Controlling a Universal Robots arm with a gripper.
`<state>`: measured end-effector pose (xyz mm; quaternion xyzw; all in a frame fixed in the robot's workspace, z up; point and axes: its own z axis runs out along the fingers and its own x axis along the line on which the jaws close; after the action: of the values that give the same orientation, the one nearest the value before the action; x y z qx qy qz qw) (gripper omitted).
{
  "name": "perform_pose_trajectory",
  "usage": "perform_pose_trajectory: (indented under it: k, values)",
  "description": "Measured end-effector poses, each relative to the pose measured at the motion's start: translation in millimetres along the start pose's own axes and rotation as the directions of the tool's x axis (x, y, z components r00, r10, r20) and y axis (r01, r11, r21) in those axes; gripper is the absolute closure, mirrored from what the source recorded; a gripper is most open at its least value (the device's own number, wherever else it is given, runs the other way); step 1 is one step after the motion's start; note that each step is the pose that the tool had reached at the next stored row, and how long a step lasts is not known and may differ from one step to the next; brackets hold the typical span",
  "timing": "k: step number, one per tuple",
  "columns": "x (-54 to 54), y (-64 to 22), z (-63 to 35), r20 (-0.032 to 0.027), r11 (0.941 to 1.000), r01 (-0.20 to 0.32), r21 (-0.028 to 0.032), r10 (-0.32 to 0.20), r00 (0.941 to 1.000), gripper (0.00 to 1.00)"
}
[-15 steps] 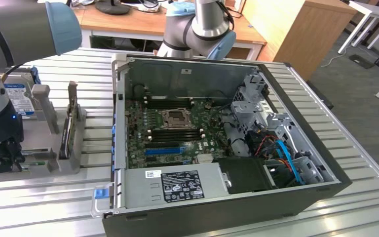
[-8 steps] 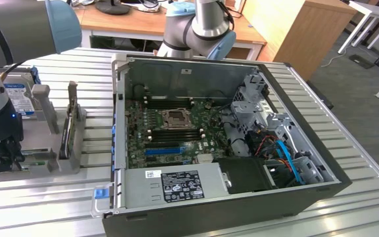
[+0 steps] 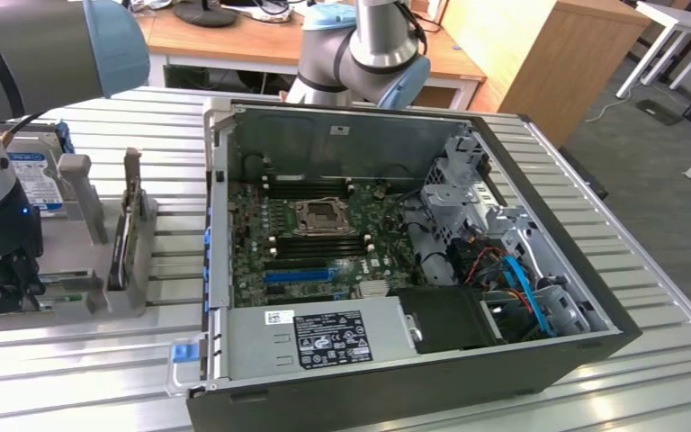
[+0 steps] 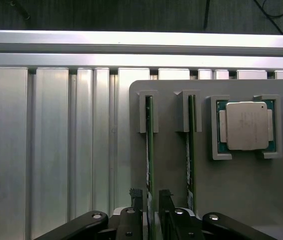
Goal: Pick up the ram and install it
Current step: 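Pick up the ram and move it above insertion slot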
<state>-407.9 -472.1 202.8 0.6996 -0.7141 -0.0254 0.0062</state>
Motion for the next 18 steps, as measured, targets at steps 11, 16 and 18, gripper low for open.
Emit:
perform_pose_trajectory:
  k: [11, 16, 18]
  values:
    - [0.0, 0.0, 0.0, 0.0001, 1.0, 0.0, 0.0, 0.0, 1.0, 0.75]
    - [0.0, 0.0, 0.0, 0.0001, 1.0, 0.0, 0.0001, 0.0, 1.0, 0.81]
    - [0.0, 0.0, 0.0, 0.0001, 1.0, 0.0, 0.0, 0.0, 1.0, 0.81]
